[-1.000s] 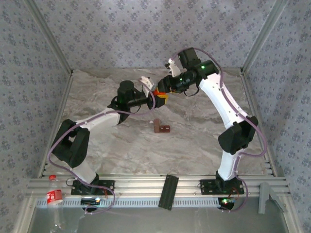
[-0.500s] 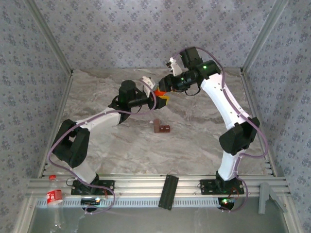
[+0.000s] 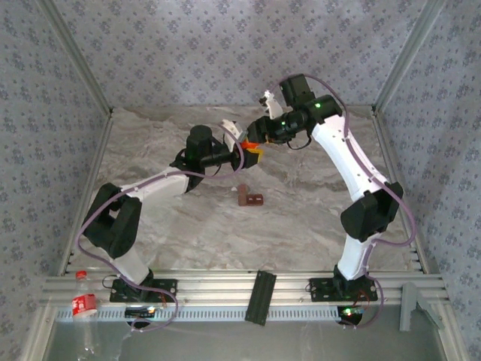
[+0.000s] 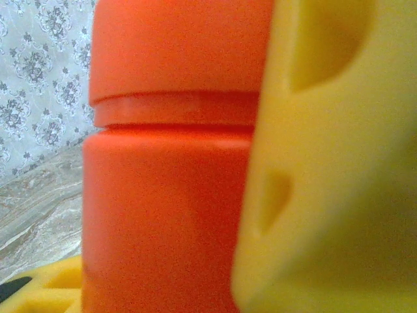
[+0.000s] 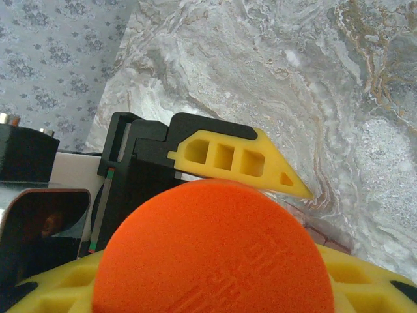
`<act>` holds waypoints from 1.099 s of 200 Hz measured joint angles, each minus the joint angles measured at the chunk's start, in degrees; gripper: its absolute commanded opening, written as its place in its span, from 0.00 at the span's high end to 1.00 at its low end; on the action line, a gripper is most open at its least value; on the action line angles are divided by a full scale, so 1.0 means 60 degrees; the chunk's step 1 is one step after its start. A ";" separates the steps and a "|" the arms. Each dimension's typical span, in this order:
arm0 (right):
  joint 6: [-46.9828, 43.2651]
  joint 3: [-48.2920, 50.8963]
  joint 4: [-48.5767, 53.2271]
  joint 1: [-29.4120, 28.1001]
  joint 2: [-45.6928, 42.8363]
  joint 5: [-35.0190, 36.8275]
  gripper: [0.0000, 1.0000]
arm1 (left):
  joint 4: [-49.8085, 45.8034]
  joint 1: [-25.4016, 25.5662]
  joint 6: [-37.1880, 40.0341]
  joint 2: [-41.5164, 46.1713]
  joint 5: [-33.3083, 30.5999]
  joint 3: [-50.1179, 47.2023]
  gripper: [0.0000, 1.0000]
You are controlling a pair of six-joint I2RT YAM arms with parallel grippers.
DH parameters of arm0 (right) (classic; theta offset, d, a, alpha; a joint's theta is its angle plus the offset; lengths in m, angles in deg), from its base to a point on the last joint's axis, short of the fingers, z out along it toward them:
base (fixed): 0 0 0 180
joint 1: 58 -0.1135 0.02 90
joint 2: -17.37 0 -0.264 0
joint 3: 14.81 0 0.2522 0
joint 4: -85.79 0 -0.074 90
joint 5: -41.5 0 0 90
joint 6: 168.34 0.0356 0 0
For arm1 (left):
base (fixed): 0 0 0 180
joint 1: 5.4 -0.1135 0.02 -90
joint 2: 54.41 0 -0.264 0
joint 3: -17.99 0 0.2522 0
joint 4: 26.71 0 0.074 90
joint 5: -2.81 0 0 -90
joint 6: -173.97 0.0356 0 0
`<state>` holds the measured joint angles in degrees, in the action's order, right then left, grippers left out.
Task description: Sort the pills into containers
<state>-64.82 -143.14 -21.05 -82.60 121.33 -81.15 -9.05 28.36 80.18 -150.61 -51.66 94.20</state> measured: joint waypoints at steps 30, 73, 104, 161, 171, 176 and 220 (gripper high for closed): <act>0.0102 0.0510 -0.0310 0.0426 -0.0586 -0.0244 0.33 | -0.0098 0.0015 -0.0270 -0.0015 -0.0189 0.0146 1.00; 0.0423 0.2022 -0.0958 0.1639 -0.2510 -0.0441 0.29 | -0.1045 -0.0025 -0.0423 -0.0015 -0.0572 0.0539 1.00; 0.1370 0.2911 -0.2058 0.1923 -0.3206 -0.0463 0.26 | -0.1570 -0.0025 -0.0372 -0.0015 -0.0463 0.1035 1.00; 0.2987 0.3344 -0.4153 0.1716 -0.2954 -0.0463 0.24 | -0.2149 -0.0018 -0.0040 -0.0015 0.0204 0.1086 1.00; 0.3126 0.3344 -0.4342 0.1657 -0.2863 -0.0463 0.25 | -0.2248 -0.0018 0.0022 -0.0015 0.0291 0.1086 1.00; 0.3191 0.3344 -0.4430 0.1621 -0.2812 -0.0463 0.25 | -0.2273 -0.0018 0.0036 -0.0015 0.0335 0.1086 1.00; 0.3468 0.3344 -0.4750 0.1089 -0.2302 -0.0463 0.27 | -0.2295 -0.0015 0.0098 -0.0015 0.0474 0.1086 1.00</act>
<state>-44.01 -123.07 -49.55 -76.06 107.52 -83.92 -22.82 28.27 80.77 -150.70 -48.82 100.72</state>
